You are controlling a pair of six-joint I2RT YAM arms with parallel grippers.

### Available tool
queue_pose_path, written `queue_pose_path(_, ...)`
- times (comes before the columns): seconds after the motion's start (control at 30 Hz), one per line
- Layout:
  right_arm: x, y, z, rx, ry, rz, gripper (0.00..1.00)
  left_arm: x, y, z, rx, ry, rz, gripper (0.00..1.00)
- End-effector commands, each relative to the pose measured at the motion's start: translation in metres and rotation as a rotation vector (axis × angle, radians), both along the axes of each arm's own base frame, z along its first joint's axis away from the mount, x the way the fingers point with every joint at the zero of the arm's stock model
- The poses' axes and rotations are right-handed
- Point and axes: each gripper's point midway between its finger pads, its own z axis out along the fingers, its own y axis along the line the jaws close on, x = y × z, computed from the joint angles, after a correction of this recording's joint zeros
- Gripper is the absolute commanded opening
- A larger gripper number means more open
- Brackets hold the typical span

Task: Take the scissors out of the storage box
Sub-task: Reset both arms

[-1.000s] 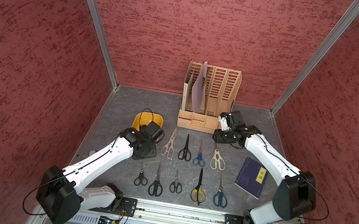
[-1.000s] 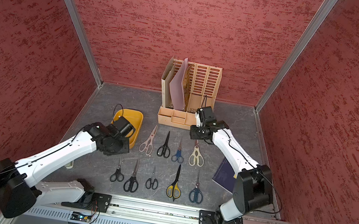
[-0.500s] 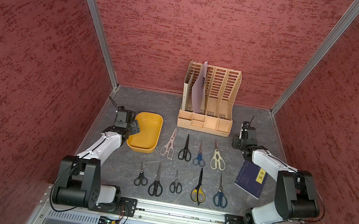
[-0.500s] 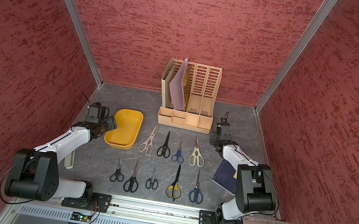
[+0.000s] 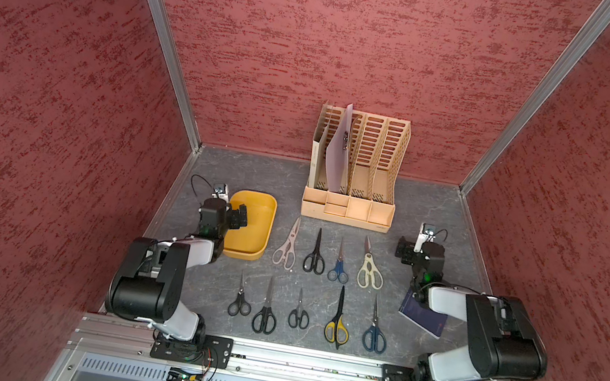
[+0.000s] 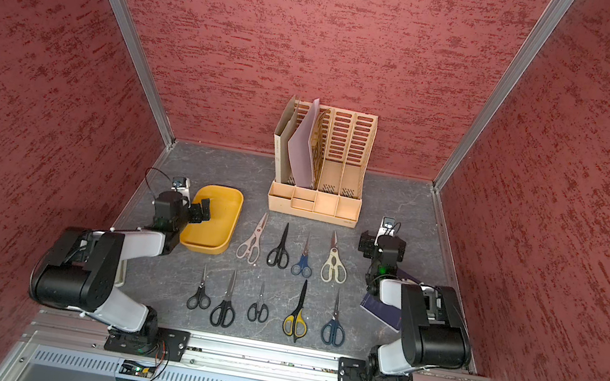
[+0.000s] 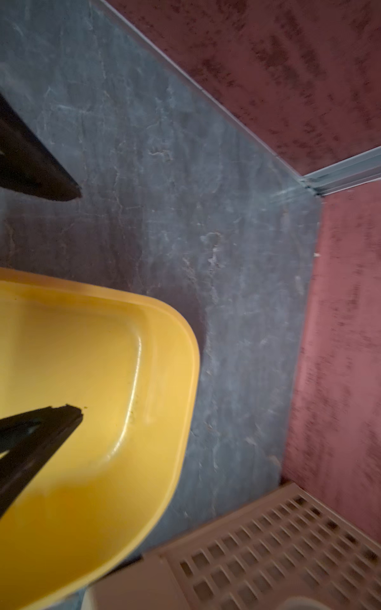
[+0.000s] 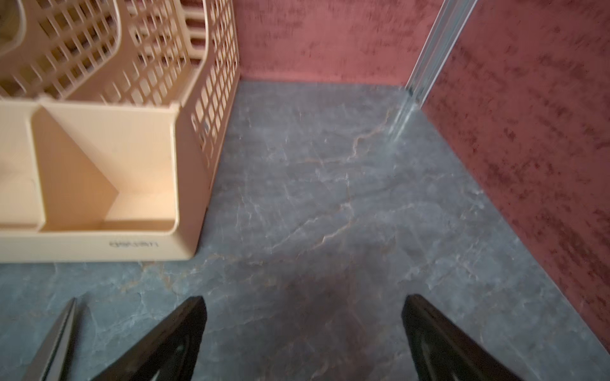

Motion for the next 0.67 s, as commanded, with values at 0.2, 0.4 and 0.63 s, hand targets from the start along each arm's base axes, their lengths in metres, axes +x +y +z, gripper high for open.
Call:
queue_pose_path(0.2,0.007,0.000,0.027,0.041,-0.152,0.012,0.98,0.002,-0.003,0.022,0.017,-0.156,-0.032,1.00)
queue_pose_path(0.4,0.007,0.006,0.026,0.040,-0.146,0.049,0.98,0.002,-0.003,0.023,0.017,-0.160,-0.033,1.00)
queue_pose_path(0.63,0.009,0.014,0.026,0.032,-0.137,0.097,0.99,0.002,-0.003,0.023,0.019,-0.160,-0.031,1.00)
